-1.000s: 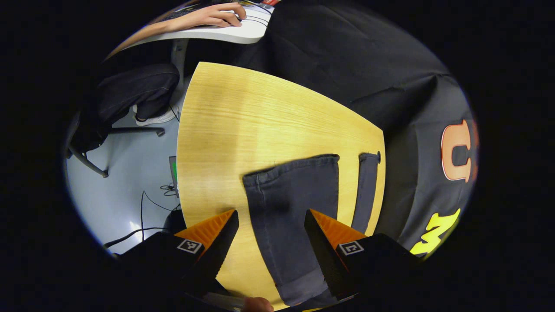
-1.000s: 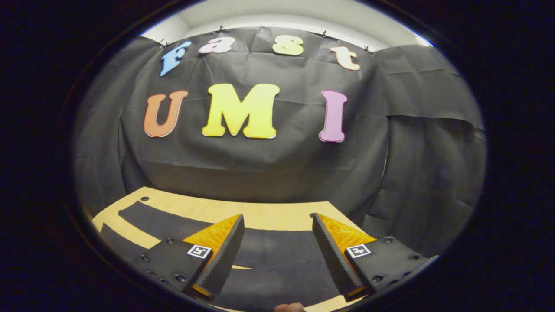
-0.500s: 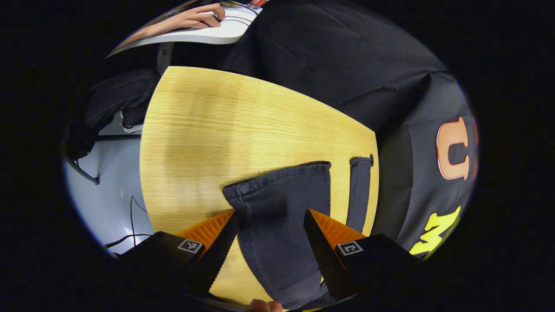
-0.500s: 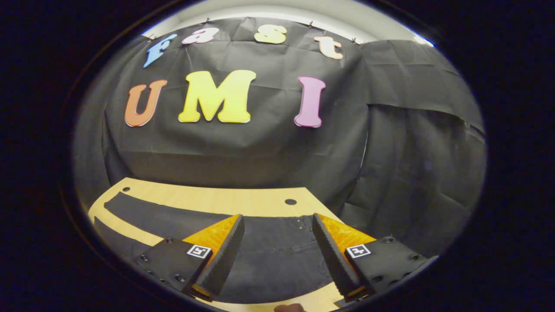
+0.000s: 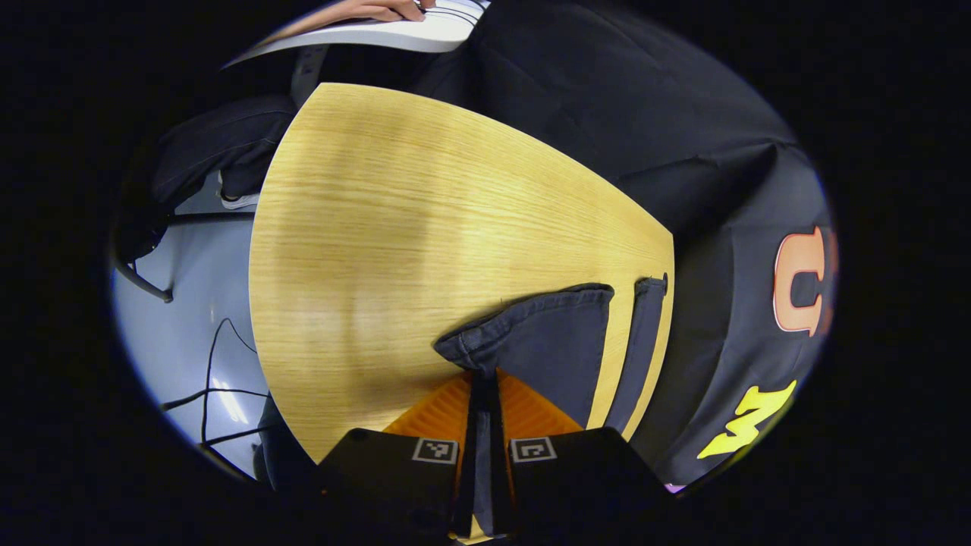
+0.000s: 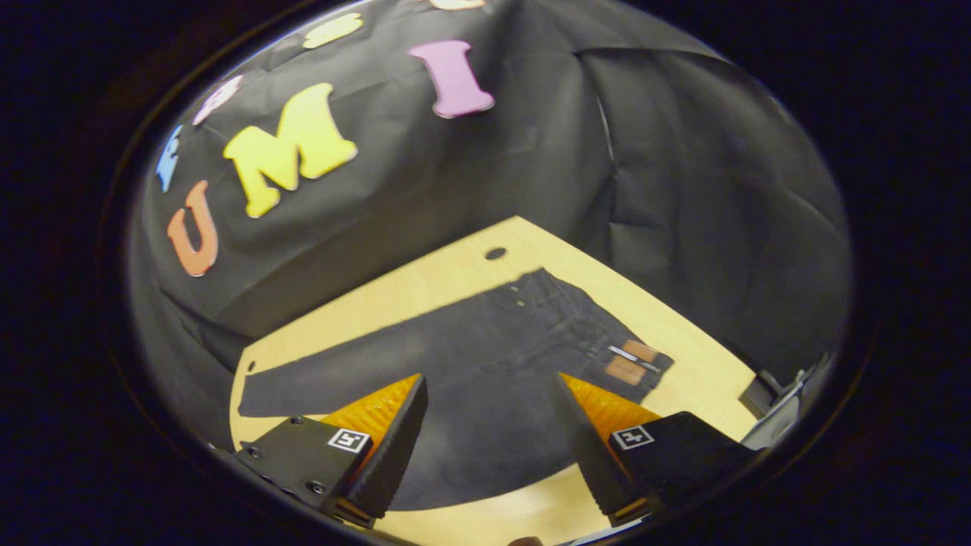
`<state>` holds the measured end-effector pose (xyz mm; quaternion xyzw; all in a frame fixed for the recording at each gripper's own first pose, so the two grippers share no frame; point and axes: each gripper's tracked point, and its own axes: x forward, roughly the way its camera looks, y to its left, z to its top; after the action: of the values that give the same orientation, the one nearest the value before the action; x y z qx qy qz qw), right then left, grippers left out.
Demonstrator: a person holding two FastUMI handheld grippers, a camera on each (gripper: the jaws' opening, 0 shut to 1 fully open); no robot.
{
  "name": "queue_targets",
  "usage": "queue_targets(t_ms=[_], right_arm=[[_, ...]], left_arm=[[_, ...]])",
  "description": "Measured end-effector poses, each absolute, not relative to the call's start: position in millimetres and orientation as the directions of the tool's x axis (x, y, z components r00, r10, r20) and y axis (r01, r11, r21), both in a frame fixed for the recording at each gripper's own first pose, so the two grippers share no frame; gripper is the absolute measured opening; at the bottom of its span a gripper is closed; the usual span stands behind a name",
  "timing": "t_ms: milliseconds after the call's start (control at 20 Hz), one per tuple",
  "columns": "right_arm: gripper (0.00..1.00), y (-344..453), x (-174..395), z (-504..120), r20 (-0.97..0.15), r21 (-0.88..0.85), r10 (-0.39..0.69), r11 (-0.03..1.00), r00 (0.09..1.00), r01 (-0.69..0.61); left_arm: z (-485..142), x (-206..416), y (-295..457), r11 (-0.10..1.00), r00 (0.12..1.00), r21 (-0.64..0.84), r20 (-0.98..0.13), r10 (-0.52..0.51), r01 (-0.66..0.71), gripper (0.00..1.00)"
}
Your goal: Grasp the waist and the cuffs of the jeans and fold them to make the two legs overlap; first hold the waist and fold one-third of the jeans toward the cuffs, then hold the cuffs and fold the remaining one-third in the same direction to finish folding.
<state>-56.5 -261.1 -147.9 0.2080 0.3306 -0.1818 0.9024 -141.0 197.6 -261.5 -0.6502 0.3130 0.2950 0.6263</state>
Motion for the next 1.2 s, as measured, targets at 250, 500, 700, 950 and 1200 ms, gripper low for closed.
queue_targets(t_ms=[250, 500, 700, 950, 1200], right_arm=[[0.94, -332.8, -80.1, -208.6, -0.853, 0.243, -0.212, 0.647, 0.476, 0.722], [0.94, -334.3, -77.6, -247.0, -0.905, 0.234, -0.153, 0.602, 0.398, 0.763], [0.74, -326.5, -62.6, -257.2, -0.907, 0.295, -0.109, 0.524, 0.407, 0.799], [0.11, -335.8, -72.7, -258.4, -0.921, 0.324, -0.062, 0.425, 0.385, 0.845], [0.04, -333.0, -62.6, -251.6, -0.874, 0.444, -0.021, 0.372, 0.486, 0.815]], left_arm=[[-261.8, -140.5, 198.7, 0.006, 0.621, -0.622, -0.782, -0.039, -0.783, 0.10], [-261.4, -140.9, 198.2, -0.005, 0.620, -0.620, -0.783, -0.052, -0.784, 0.10], [-260.5, -139.3, 197.5, -0.057, 0.622, -0.620, -0.779, -0.072, -0.783, 0.10], [-255.5, -133.9, 198.1, -0.156, 0.641, -0.624, -0.759, -0.109, -0.766, 0.05], [-243.0, -127.2, 198.9, -0.186, 0.648, -0.623, -0.750, -0.135, -0.760, 0.03]])
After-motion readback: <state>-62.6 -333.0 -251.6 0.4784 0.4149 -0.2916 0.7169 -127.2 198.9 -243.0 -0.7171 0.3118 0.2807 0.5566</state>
